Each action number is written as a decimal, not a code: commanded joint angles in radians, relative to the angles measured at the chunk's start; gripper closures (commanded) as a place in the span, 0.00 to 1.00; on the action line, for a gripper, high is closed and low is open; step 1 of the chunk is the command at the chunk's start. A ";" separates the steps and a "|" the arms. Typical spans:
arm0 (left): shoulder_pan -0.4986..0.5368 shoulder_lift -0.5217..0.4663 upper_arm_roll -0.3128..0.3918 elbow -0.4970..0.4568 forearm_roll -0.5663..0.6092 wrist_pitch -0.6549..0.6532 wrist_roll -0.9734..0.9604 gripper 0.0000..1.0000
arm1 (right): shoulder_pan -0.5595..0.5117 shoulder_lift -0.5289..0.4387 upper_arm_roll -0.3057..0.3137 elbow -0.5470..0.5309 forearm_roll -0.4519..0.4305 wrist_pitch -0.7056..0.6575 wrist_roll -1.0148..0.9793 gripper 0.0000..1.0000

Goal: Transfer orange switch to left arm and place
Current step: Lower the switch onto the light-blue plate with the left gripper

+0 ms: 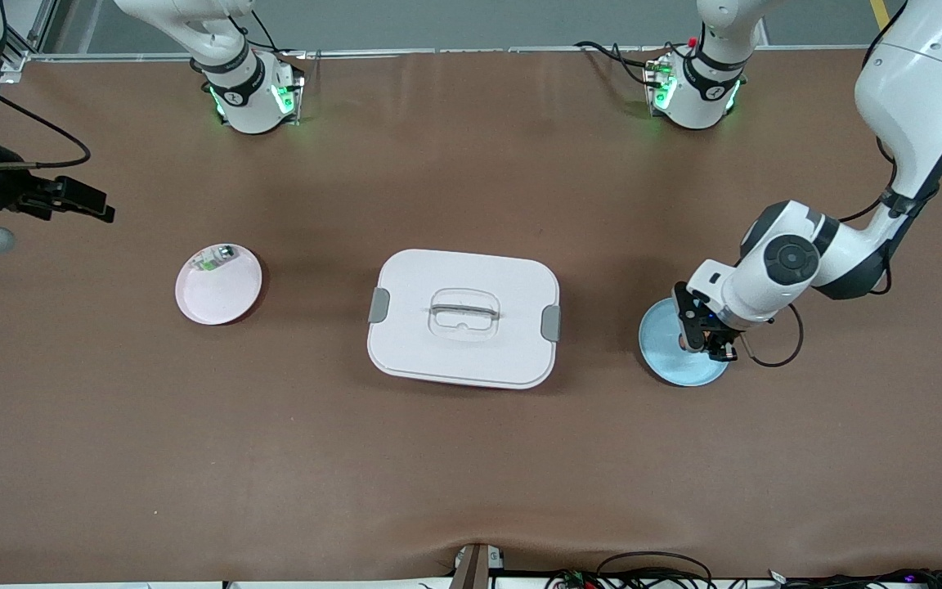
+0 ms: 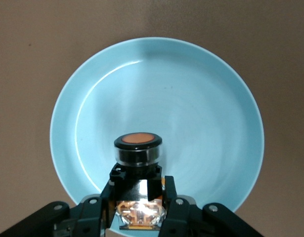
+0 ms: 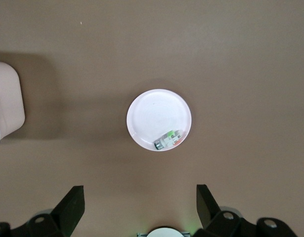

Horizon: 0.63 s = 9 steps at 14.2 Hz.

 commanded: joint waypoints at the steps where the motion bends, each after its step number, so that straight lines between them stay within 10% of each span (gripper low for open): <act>1: -0.005 0.015 -0.007 -0.012 0.078 0.009 -0.083 1.00 | -0.017 -0.007 0.017 0.062 -0.031 -0.011 -0.006 0.00; 4: -0.016 0.033 -0.007 -0.012 0.103 0.021 -0.085 0.85 | -0.026 0.010 0.015 0.130 -0.049 0.009 -0.008 0.00; 5: -0.021 0.033 -0.009 -0.011 0.103 0.021 -0.085 0.62 | -0.037 0.026 0.015 0.160 -0.048 0.009 -0.008 0.00; 6: -0.024 0.033 -0.009 -0.006 0.103 0.021 -0.087 0.01 | -0.045 0.032 0.017 0.170 -0.041 0.008 -0.008 0.00; 9: -0.024 0.024 -0.012 0.025 0.102 0.021 -0.081 0.00 | -0.048 0.033 0.017 0.168 -0.034 0.005 -0.084 0.00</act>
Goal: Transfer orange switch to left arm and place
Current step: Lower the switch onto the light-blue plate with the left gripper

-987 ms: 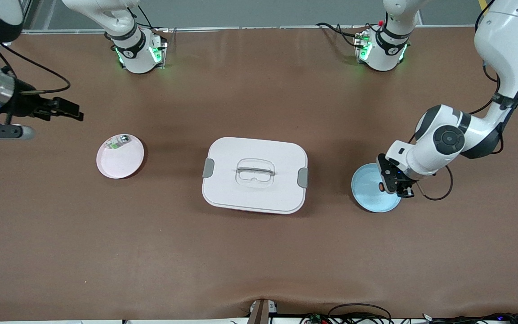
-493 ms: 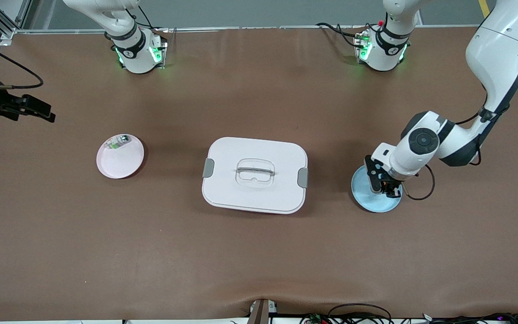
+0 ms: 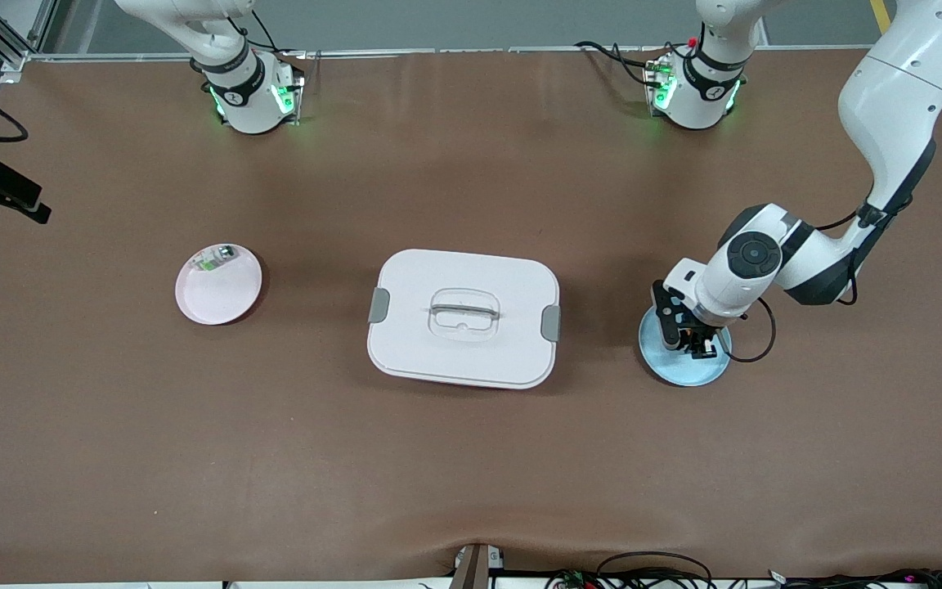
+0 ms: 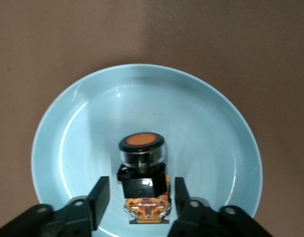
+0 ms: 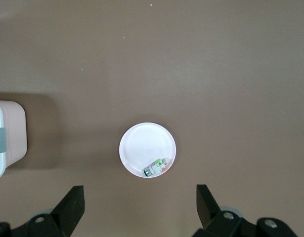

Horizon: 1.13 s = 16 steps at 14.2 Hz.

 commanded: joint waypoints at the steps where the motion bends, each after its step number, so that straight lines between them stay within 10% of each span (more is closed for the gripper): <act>1: 0.011 -0.019 -0.014 0.036 0.017 -0.004 -0.011 0.00 | -0.030 0.025 0.014 0.032 -0.003 -0.010 -0.103 0.00; 16: -0.042 -0.113 -0.126 0.606 -0.456 -0.712 -0.426 0.00 | -0.047 0.022 0.020 0.009 -0.002 -0.028 -0.055 0.00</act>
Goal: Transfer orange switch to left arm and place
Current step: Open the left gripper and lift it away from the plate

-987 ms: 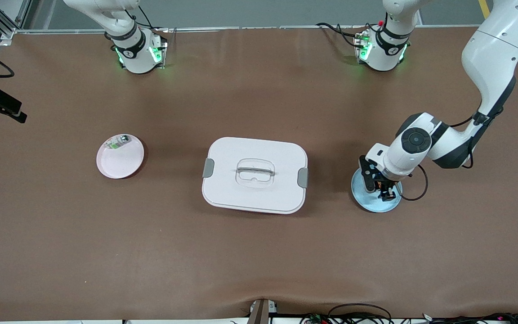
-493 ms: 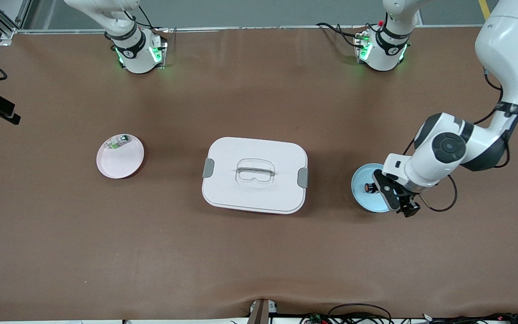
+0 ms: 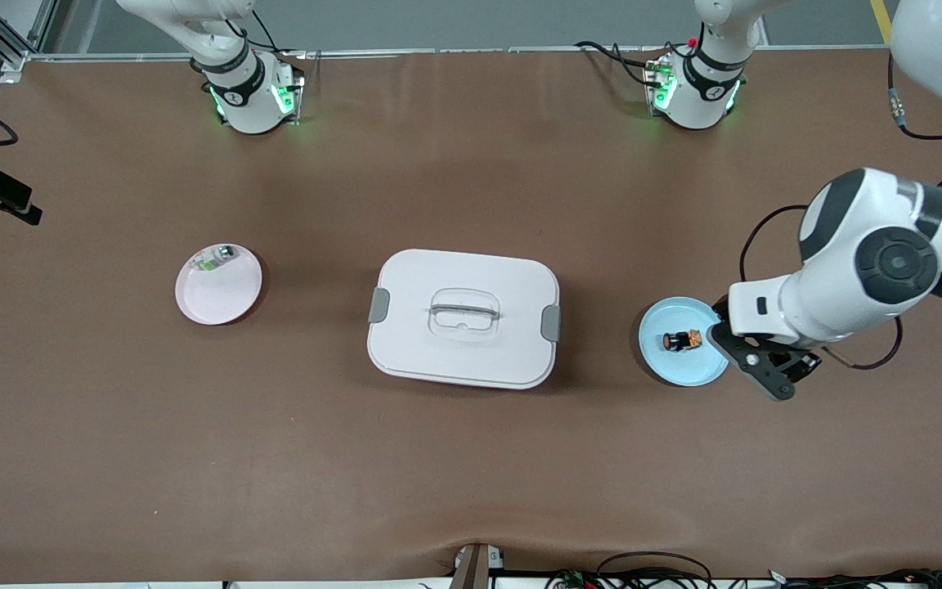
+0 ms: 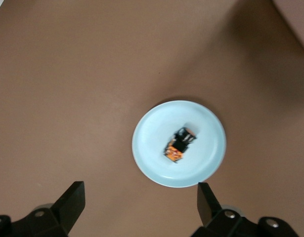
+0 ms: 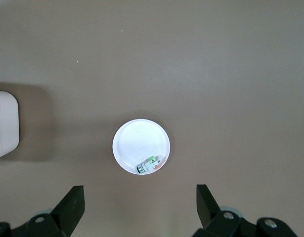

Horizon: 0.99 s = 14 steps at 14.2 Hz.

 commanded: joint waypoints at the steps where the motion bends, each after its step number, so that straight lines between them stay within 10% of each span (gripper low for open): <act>1: 0.013 -0.043 -0.002 0.035 -0.054 -0.044 -0.134 0.00 | -0.011 -0.008 0.009 -0.033 -0.002 -0.001 -0.001 0.00; 8: 0.001 -0.128 -0.018 0.022 -0.033 -0.050 -0.417 0.00 | -0.010 -0.058 0.009 -0.088 -0.002 0.033 -0.003 0.00; 14: -0.327 -0.290 0.448 0.026 -0.176 -0.065 -0.407 0.00 | -0.010 -0.107 0.009 -0.164 -0.002 0.084 -0.009 0.00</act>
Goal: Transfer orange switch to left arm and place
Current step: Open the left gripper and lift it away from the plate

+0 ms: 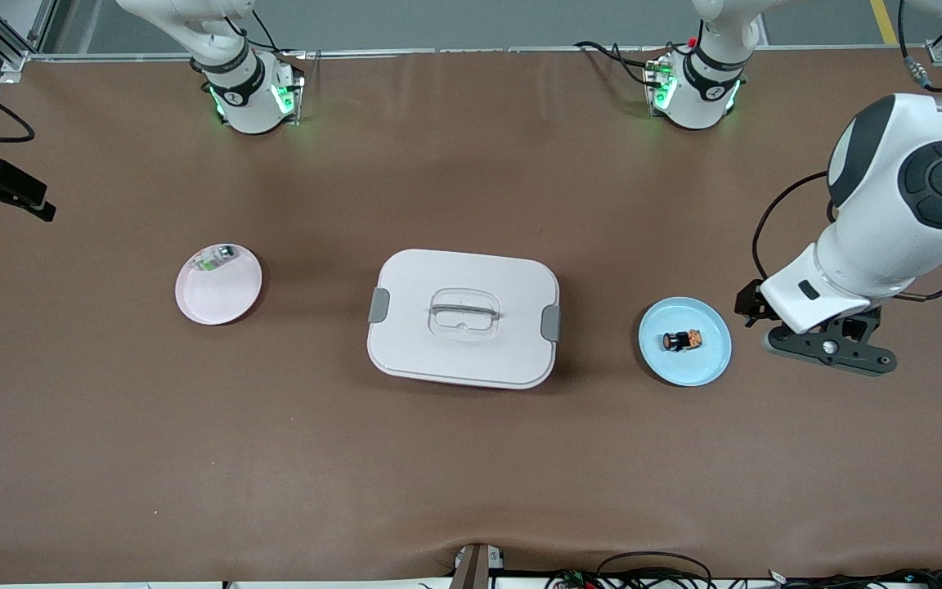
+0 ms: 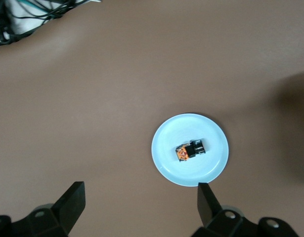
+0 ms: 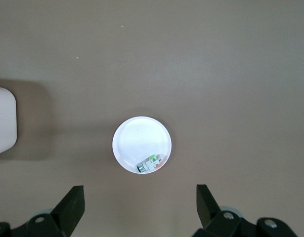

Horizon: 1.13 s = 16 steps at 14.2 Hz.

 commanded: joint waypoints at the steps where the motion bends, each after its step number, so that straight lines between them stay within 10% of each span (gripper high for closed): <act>1: -0.131 -0.114 0.210 -0.013 -0.176 -0.039 -0.001 0.00 | -0.010 -0.035 0.006 -0.034 -0.002 0.018 -0.009 0.00; 9: -0.316 -0.336 0.481 -0.059 -0.327 -0.197 -0.017 0.00 | -0.008 -0.030 0.008 -0.028 -0.002 0.019 -0.009 0.00; 16: -0.322 -0.418 0.499 -0.063 -0.365 -0.354 -0.024 0.00 | -0.008 -0.028 0.008 -0.020 -0.002 0.018 -0.008 0.00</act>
